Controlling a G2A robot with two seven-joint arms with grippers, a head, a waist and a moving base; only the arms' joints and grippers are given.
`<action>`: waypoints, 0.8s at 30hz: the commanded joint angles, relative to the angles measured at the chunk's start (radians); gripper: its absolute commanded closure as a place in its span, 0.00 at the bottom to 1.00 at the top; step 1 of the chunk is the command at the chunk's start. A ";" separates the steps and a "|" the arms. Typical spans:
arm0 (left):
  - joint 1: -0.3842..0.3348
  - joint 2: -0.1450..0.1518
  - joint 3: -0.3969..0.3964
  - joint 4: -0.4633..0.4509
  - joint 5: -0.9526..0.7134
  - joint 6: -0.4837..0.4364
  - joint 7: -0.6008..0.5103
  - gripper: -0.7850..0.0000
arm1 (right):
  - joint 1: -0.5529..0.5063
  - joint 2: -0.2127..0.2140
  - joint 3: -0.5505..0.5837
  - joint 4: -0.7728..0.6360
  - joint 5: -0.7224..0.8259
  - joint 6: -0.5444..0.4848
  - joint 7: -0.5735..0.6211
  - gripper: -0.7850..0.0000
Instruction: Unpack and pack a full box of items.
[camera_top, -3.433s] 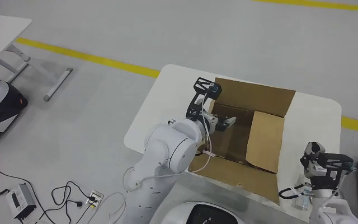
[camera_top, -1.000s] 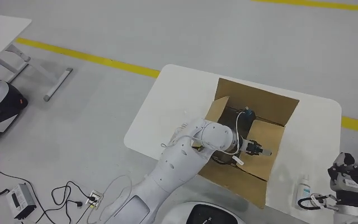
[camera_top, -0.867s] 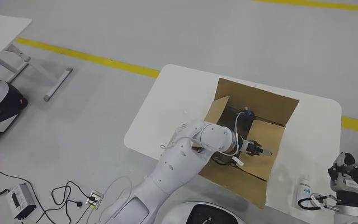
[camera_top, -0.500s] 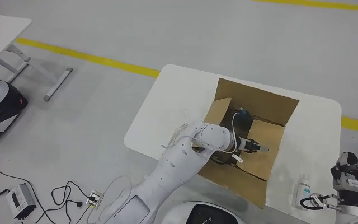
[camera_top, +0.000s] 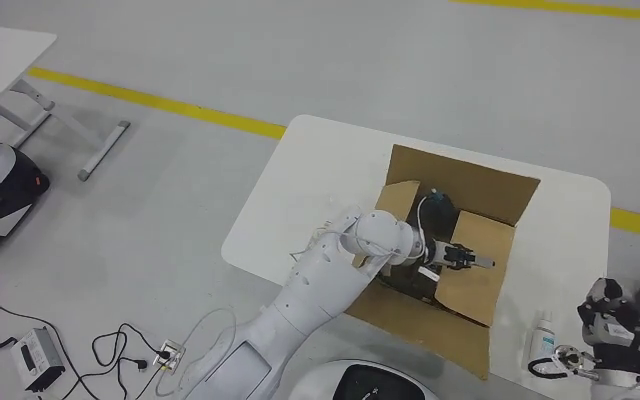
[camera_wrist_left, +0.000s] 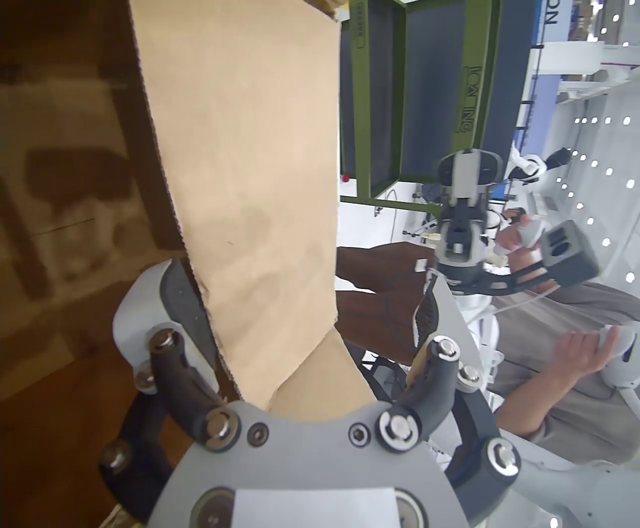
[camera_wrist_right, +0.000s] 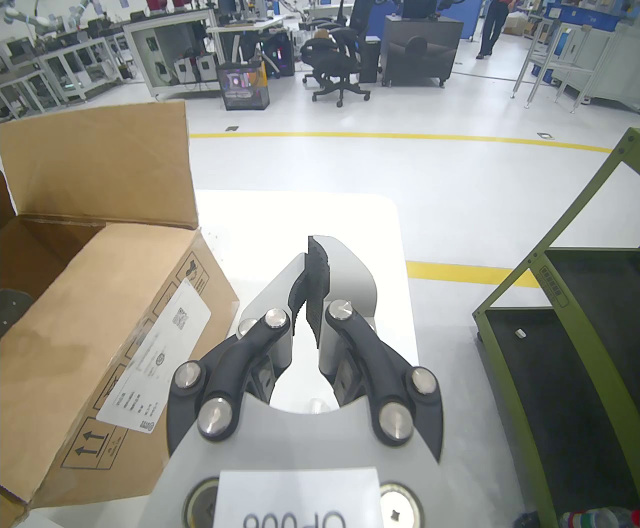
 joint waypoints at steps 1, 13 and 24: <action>-0.002 0.000 -0.005 -0.005 -0.032 0.003 -0.003 0.00 | 0.006 -0.002 -0.015 0.023 -0.003 0.002 -0.004 1.00; -0.030 -0.003 0.013 -0.009 -0.194 -0.003 -0.030 0.00 | 0.099 -0.013 -0.146 0.131 -0.091 -0.037 0.006 1.00; -0.102 -0.021 0.085 0.000 -0.309 -0.025 -0.021 0.00 | 0.117 -0.023 -0.159 0.123 -0.040 -0.010 -0.028 1.00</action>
